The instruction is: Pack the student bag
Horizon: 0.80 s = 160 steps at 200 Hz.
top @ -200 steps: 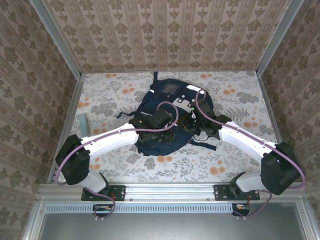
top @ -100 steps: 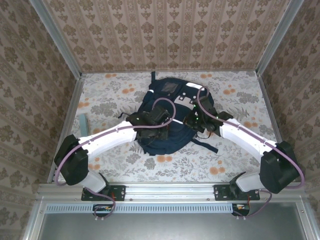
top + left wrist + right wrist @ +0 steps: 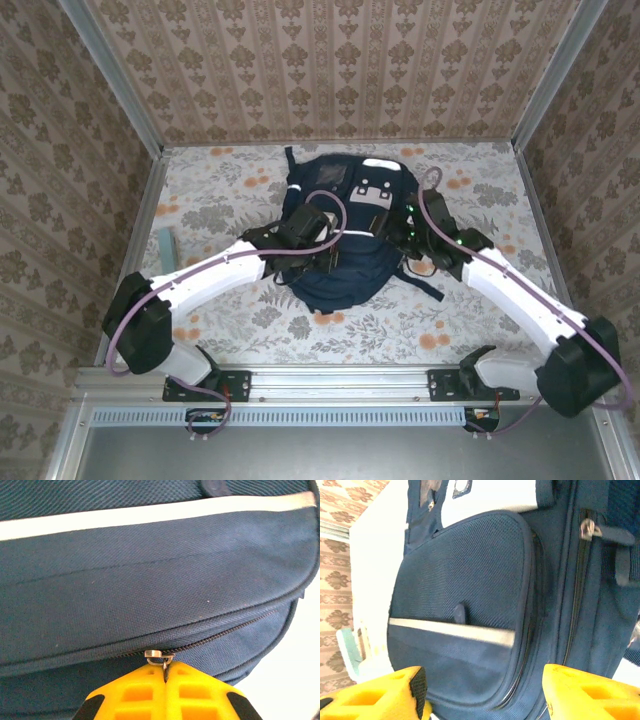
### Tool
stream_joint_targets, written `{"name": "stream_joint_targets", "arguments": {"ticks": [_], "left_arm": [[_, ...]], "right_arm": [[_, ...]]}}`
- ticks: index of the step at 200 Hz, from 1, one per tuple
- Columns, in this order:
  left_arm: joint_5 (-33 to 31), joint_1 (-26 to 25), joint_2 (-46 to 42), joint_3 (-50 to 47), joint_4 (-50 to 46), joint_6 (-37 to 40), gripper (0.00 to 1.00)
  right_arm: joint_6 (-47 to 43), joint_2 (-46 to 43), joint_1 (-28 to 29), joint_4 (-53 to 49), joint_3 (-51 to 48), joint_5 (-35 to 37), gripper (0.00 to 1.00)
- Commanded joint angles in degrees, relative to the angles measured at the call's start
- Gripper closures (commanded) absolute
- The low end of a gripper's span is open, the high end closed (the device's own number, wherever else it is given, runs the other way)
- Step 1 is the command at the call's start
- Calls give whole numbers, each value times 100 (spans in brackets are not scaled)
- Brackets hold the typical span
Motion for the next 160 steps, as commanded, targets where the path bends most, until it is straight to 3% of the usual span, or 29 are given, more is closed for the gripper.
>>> {"name": "stream_joint_targets", "arguments": {"ticks": [1, 63, 119, 160], "left_arm": [[593, -174, -109, 151, 493, 236, 100], [848, -448, 159, 396, 737, 283, 100], [659, -479, 212, 506, 498, 379, 100], [495, -480, 162, 478, 350, 424, 100]], "right_arm": [[915, -176, 6, -150, -470, -85, 37], [1550, -335, 76, 72, -747, -131, 44], [1448, -133, 76, 15, -570, -8, 72], [1330, -75, 76, -218, -356, 102, 71]]}}
